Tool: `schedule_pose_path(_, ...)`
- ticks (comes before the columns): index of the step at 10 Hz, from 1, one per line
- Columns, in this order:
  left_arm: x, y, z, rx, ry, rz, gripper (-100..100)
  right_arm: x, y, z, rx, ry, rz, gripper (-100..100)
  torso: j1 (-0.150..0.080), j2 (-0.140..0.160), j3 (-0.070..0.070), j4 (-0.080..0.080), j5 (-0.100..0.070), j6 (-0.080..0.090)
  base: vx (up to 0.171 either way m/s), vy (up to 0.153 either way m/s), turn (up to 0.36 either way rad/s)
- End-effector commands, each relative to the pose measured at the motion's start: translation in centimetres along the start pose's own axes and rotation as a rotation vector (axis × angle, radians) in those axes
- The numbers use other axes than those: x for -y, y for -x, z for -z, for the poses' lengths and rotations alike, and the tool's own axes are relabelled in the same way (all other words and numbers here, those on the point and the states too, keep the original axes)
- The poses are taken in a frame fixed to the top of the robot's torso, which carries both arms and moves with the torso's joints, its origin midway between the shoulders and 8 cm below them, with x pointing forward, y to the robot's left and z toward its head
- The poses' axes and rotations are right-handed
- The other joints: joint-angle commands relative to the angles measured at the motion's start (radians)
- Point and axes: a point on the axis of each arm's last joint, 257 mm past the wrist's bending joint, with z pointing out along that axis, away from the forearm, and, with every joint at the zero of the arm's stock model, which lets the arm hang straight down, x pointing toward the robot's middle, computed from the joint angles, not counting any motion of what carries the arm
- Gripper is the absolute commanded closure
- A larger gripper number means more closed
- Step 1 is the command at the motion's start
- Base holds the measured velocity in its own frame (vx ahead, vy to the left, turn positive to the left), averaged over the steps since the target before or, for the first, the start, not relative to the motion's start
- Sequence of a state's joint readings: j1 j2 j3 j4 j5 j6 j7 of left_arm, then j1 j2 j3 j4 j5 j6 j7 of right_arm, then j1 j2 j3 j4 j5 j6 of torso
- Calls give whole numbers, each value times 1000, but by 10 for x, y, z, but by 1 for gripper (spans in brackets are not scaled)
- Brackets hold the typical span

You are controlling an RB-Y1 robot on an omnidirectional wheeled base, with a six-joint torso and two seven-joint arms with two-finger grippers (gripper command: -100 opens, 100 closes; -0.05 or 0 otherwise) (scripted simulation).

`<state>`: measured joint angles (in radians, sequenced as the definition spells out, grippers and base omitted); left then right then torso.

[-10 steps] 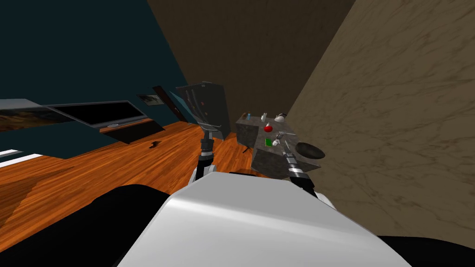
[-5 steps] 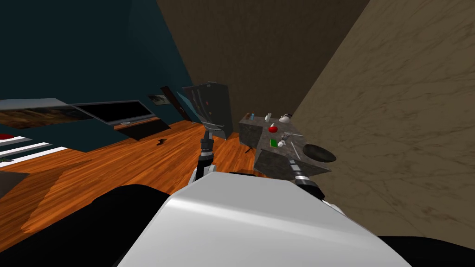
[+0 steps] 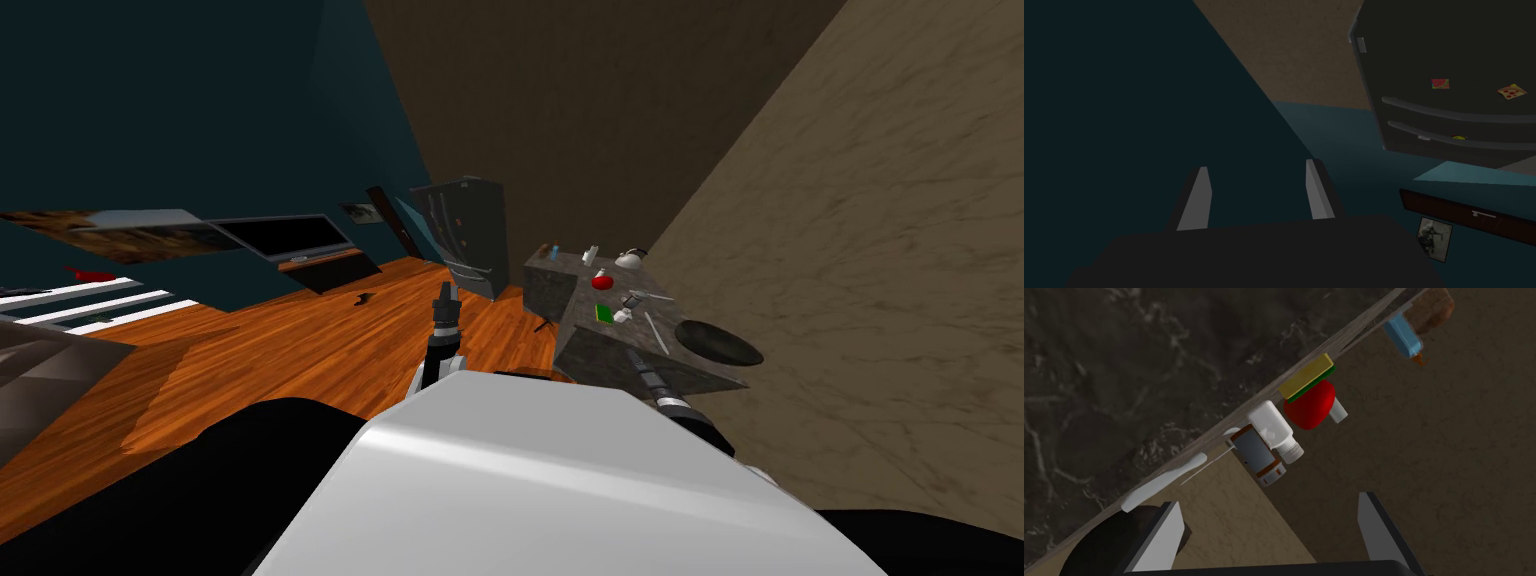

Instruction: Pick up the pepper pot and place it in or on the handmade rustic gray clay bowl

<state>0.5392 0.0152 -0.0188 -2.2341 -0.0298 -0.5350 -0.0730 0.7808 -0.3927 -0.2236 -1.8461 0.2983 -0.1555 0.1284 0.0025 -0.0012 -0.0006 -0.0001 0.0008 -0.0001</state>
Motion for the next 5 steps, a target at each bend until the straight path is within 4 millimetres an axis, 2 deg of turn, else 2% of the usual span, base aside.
schedule_pose_path(1,0,0,0,0,0,0,0,24,2,1,-24,-46,92,-100,0,0,0,0,0,0,47,40,118)
schedule_pose_path(3,0,0,0,0,0,0,0,45,7,3,-52,-81,201,-100,-1,-1,-1,0,0,0,46,21,128)
schedule_pose_path(5,0,0,0,0,0,0,0,60,14,3,-77,-100,308,-100,-3,-2,-1,0,-1,0,54,-10,118)
